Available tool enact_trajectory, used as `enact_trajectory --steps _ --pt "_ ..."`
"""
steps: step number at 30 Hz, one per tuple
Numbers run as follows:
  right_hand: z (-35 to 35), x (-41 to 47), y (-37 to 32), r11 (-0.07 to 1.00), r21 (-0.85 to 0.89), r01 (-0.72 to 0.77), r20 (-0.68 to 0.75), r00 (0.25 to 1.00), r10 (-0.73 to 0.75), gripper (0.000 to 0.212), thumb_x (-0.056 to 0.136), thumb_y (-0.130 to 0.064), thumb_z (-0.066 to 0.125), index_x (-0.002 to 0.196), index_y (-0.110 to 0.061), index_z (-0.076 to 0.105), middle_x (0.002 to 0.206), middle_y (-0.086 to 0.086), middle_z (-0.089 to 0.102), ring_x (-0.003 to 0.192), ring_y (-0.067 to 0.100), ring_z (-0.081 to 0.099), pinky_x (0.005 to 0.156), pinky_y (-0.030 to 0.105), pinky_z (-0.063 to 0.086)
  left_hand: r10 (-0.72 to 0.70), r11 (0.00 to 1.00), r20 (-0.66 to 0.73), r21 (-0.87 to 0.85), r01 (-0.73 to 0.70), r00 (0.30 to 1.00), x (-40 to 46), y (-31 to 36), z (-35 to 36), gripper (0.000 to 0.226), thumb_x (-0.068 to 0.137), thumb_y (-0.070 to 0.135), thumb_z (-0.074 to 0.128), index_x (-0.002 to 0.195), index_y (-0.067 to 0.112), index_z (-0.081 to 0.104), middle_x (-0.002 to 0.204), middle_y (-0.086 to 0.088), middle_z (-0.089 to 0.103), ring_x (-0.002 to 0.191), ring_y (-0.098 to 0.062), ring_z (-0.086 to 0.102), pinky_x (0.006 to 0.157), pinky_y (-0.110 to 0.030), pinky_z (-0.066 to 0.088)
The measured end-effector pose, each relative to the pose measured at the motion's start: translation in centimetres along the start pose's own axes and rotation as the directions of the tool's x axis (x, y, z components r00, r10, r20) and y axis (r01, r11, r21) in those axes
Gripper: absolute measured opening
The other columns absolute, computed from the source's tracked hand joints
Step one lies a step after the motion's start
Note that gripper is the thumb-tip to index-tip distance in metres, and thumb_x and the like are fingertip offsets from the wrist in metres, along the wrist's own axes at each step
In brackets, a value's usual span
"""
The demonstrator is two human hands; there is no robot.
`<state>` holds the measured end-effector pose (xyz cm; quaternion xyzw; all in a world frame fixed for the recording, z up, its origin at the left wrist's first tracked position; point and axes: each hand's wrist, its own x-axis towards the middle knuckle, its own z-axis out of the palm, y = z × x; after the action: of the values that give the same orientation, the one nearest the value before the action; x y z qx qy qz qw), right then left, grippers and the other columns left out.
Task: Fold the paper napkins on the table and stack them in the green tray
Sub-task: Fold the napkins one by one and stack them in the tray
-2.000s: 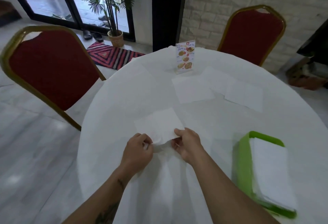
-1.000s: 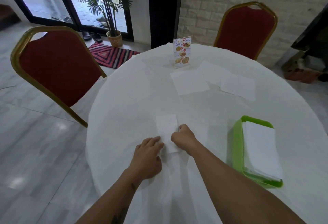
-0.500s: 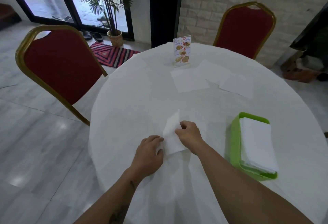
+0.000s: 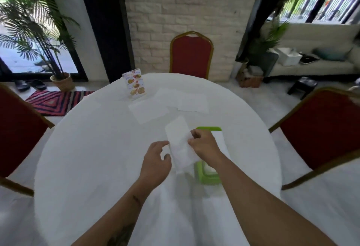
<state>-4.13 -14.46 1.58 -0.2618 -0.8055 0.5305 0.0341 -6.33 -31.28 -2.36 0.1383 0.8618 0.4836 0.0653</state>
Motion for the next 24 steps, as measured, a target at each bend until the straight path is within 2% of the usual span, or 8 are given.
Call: enact_trajectory --steps 3,5,7,14,16,18,21,24 --pt "-3.5 0.4 3.1 0.994 -0.017 -0.106 -0.100 0.990 0.104 0.015 0.075 -0.004 0.055 0.072 -0.010 0.069 0.067 0.001 0.068 0.064 0.019 0.058 0.057 0.025 0.043 0.066 0.994 0.067 0.080 -0.071 0.996 0.7 1.8 2.7 0.044 0.087 0.008 0.053 0.130 0.019 0.054 0.132 0.004 0.052 0.116 -0.014 0.052 0.098 -0.024 0.040" --pt "-5.5 0.4 4.9 0.985 -0.061 -0.162 -0.137 0.979 0.153 0.012 0.074 -0.002 0.052 0.066 -0.006 0.061 0.063 0.000 0.056 0.062 0.019 0.050 0.055 0.027 0.038 0.071 0.992 0.124 0.098 -0.083 0.990 0.7 2.7 4.7 0.045 0.087 0.008 0.053 0.131 0.019 0.052 0.134 0.004 0.050 0.118 -0.016 0.051 0.101 -0.025 0.040" --pt "-6.8 0.3 5.9 0.978 -0.080 -0.195 -0.150 0.972 0.181 0.017 0.072 0.000 0.048 0.061 -0.012 0.050 0.062 -0.001 0.047 0.060 0.018 0.043 0.052 0.027 0.032 0.071 0.990 0.184 0.109 -0.092 0.980 0.5 3.3 6.5 0.047 0.086 0.008 0.053 0.131 0.019 0.051 0.135 0.004 0.049 0.119 -0.015 0.050 0.103 -0.027 0.039" --pt "-8.3 1.6 6.8 0.975 -0.079 -0.207 -0.133 0.972 0.195 0.018 0.066 0.001 0.045 0.066 -0.017 0.045 0.066 0.000 0.040 0.060 0.020 0.036 0.055 0.028 0.028 0.103 0.958 0.262 0.232 -0.166 0.960 0.5 4.0 10.6 0.051 0.083 0.014 0.050 0.135 0.016 0.049 0.141 0.000 0.044 0.127 -0.019 0.044 0.109 -0.030 0.035" --pt "-8.6 1.9 6.9 0.965 -0.172 -0.199 -0.088 0.979 0.186 0.020 0.074 -0.004 0.053 0.088 -0.017 0.058 0.082 0.001 0.047 0.074 0.023 0.051 0.063 0.028 0.036 0.106 0.944 0.258 0.278 -0.179 0.960 0.7 4.2 11.1 0.050 0.086 0.014 0.051 0.136 0.016 0.049 0.144 0.000 0.042 0.128 -0.020 0.043 0.111 -0.034 0.034" --pt "-8.9 2.0 7.1 0.939 -0.299 -0.169 -0.055 0.986 0.159 0.038 0.080 -0.011 0.056 0.117 -0.012 0.055 0.106 0.006 0.053 0.101 0.028 0.058 0.076 0.029 0.041 0.097 0.934 0.252 0.310 -0.175 0.963 0.9 4.2 11.4 0.048 0.088 0.014 0.051 0.136 0.017 0.049 0.145 0.000 0.041 0.129 -0.020 0.042 0.111 -0.034 0.034" --pt "-9.0 2.1 7.7 0.948 -0.274 -0.164 -0.048 0.986 0.157 0.049 0.079 -0.011 0.056 0.128 -0.014 0.051 0.121 0.008 0.056 0.103 0.027 0.056 0.079 0.029 0.041 0.081 0.932 0.232 0.328 -0.157 0.969 1.0 4.1 11.5 0.048 0.086 0.013 0.051 0.134 0.016 0.050 0.143 0.001 0.042 0.127 -0.020 0.043 0.110 -0.034 0.036" --pt "-9.1 2.0 8.3 0.970 -0.149 -0.195 -0.070 0.980 0.186 0.054 0.077 -0.012 0.057 0.131 -0.017 0.053 0.121 0.008 0.061 0.107 0.026 0.059 0.083 0.029 0.046 0.089 0.939 0.200 0.309 -0.149 0.976 0.9 4.0 11.7 0.048 0.085 0.013 0.051 0.133 0.016 0.051 0.140 0.002 0.043 0.126 -0.018 0.044 0.108 -0.033 0.038"
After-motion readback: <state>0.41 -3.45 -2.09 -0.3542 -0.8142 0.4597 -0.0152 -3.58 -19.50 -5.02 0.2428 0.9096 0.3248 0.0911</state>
